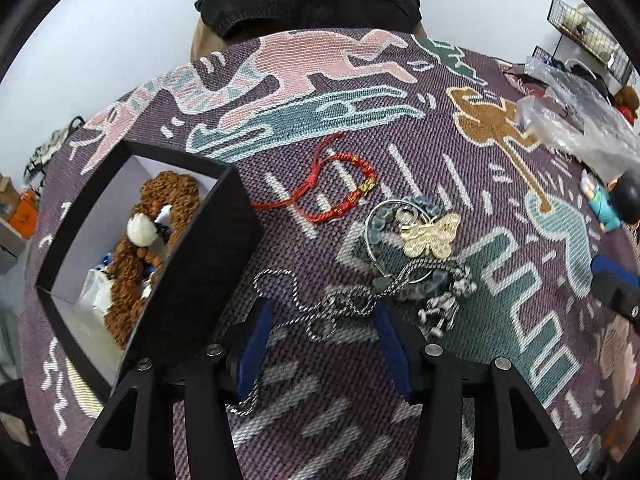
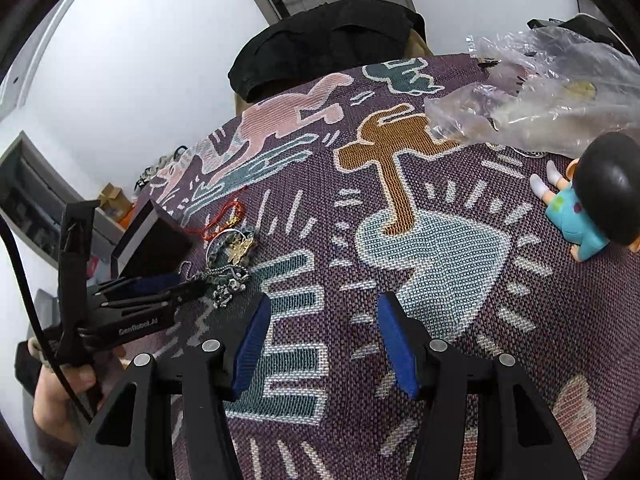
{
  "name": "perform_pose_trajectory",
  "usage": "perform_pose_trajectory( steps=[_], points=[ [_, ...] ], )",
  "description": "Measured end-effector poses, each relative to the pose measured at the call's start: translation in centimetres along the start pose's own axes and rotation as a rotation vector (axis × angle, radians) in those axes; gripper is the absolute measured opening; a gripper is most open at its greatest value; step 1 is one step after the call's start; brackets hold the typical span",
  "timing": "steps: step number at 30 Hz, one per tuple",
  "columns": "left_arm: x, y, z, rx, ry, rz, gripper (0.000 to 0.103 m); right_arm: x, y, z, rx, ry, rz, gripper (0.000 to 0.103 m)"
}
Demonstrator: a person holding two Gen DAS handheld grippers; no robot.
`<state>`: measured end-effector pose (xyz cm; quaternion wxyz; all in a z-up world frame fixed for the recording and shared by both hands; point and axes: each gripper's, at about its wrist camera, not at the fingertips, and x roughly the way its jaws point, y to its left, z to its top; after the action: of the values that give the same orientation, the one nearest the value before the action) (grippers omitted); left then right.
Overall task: Organize jewelry
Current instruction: 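Move the left tool over the silver chains and butterfly pendant, then close the left tool on the silver chains beside the butterfly pendant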
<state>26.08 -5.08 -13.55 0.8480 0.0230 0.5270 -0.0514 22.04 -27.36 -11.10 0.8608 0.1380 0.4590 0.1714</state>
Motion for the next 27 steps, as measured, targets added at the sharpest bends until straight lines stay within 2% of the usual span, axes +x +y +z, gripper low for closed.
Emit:
perform_pose_trajectory(
  steps=[3, 8, 10, 11, 13, 14, 15, 19, 27],
  points=[
    [0.2, -0.2, 0.4, 0.009, -0.008, -0.005, 0.06, 0.1, -0.1, -0.1, 0.005, 0.004, 0.002, 0.055],
    [0.4, -0.4, 0.5, 0.011, -0.03, -0.012, 0.059, 0.4, 0.1, -0.3, 0.004, 0.007, 0.006, 0.055],
    [0.3, -0.5, 0.4, 0.021, -0.041, -0.017, 0.043, 0.6, 0.2, -0.3, 0.002, 0.009, 0.007, 0.055],
    [0.2, -0.5, 0.4, 0.026, -0.044, -0.02, 0.024, 0.7, 0.3, -0.2, -0.001, 0.011, 0.006, 0.055],
    [0.0, -0.4, 0.3, 0.025, -0.035, -0.026, 0.018, 1.0, 0.6, -0.2, -0.005, 0.014, 0.005, 0.055],
    [0.0, -0.4, 0.3, 0.03, -0.034, -0.035, 0.008, 1.1, 0.7, -0.1, -0.006, 0.016, 0.005, 0.055],
    [-0.1, -0.3, 0.2, 0.031, -0.034, -0.043, 0.006, 1.2, 0.8, -0.1, -0.008, 0.017, 0.005, 0.055],
    [-1.2, -0.1, -0.1, 0.025, -0.057, -0.068, 0.005, 1.5, 1.4, 0.1, -0.023, 0.021, 0.006, 0.055],
    [-6.4, 0.2, 0.9, 0.023, -0.177, -0.099, 0.004, 1.9, 2.3, 1.1, -0.025, 0.023, 0.026, 0.055]
  ],
)
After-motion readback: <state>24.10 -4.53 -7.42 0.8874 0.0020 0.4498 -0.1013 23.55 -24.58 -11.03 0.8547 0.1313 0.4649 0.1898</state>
